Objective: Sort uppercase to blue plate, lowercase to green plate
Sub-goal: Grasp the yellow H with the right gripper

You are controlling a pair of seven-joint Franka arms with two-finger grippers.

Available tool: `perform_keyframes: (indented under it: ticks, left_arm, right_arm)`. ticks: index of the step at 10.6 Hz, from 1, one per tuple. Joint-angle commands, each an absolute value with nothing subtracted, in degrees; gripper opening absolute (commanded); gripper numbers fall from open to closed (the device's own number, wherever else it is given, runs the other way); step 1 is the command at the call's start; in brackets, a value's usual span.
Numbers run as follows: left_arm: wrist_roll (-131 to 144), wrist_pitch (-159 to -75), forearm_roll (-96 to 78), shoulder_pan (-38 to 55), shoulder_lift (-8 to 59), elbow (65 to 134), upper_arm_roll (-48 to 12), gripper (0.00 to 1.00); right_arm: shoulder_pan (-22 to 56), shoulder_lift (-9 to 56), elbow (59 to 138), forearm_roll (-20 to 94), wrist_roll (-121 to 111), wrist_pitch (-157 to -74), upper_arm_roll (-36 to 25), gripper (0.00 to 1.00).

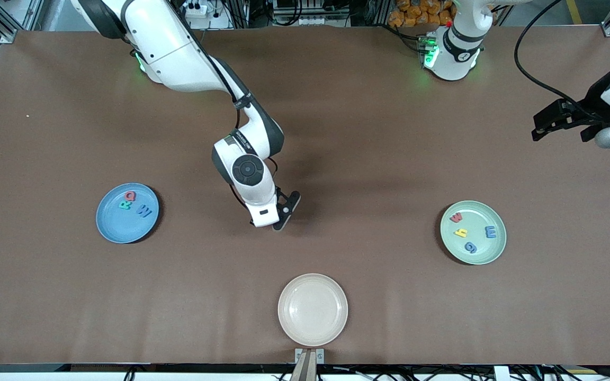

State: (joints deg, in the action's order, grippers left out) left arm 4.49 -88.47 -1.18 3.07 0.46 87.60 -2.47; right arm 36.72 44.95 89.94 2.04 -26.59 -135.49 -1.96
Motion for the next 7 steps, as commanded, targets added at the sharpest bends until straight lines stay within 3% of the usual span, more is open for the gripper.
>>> perform_keyframes:
  ticks: [1,5,7]
  left_arm:
    - [5.01,-87.71,-1.85,3.08,0.18,87.63,-2.46,1.00]
    - [4.66,-87.71,-1.85,3.16,0.26,87.63,-2.46,1.00]
    - [4.49,-87.71,-1.85,2.82,0.26,87.63,-2.46,1.00]
  right_arm:
    - [37.44,44.21,92.11,1.67,-26.46,-135.79,-2.55,0.00]
    - [34.20,41.23,91.58,1.76,-26.28,-134.39,-5.00,0.00]
    - [32.87,37.81,91.58,1.76,-26.37,-127.65,-7.98,0.00]
